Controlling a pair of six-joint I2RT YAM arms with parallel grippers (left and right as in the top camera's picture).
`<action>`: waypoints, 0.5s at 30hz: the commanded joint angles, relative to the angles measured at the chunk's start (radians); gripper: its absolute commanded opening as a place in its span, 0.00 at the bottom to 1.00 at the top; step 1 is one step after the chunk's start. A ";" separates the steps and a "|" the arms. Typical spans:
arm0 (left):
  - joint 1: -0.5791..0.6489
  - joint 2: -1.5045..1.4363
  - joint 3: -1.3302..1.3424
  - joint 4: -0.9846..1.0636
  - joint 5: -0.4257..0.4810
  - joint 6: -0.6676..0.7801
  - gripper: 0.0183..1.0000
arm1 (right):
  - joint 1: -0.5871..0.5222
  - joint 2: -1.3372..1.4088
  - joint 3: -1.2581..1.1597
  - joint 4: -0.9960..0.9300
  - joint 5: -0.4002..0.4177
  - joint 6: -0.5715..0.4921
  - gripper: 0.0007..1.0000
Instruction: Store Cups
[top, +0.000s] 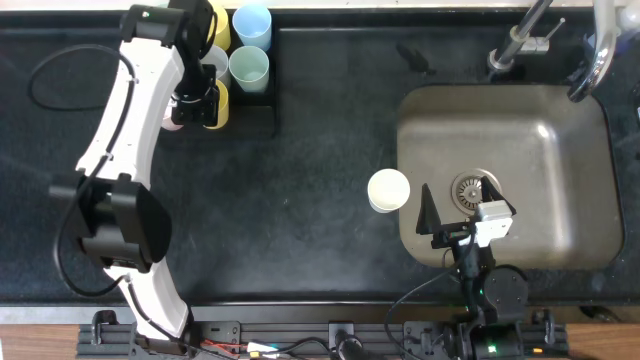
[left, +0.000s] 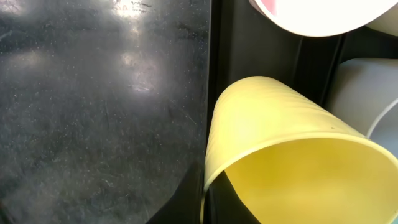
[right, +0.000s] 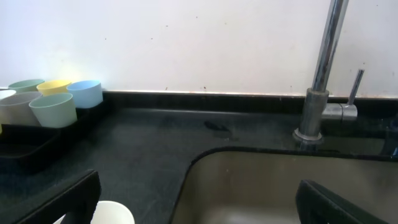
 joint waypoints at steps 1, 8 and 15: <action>0.024 0.008 -0.001 0.000 -0.016 0.018 0.02 | -0.002 -0.011 -0.014 0.005 0.008 0.007 1.00; 0.039 0.008 -0.013 0.030 -0.002 0.018 0.02 | -0.002 -0.011 -0.014 0.005 0.008 0.007 1.00; 0.048 0.008 -0.090 0.106 0.049 0.018 0.02 | -0.002 -0.011 -0.014 0.005 0.008 0.007 1.00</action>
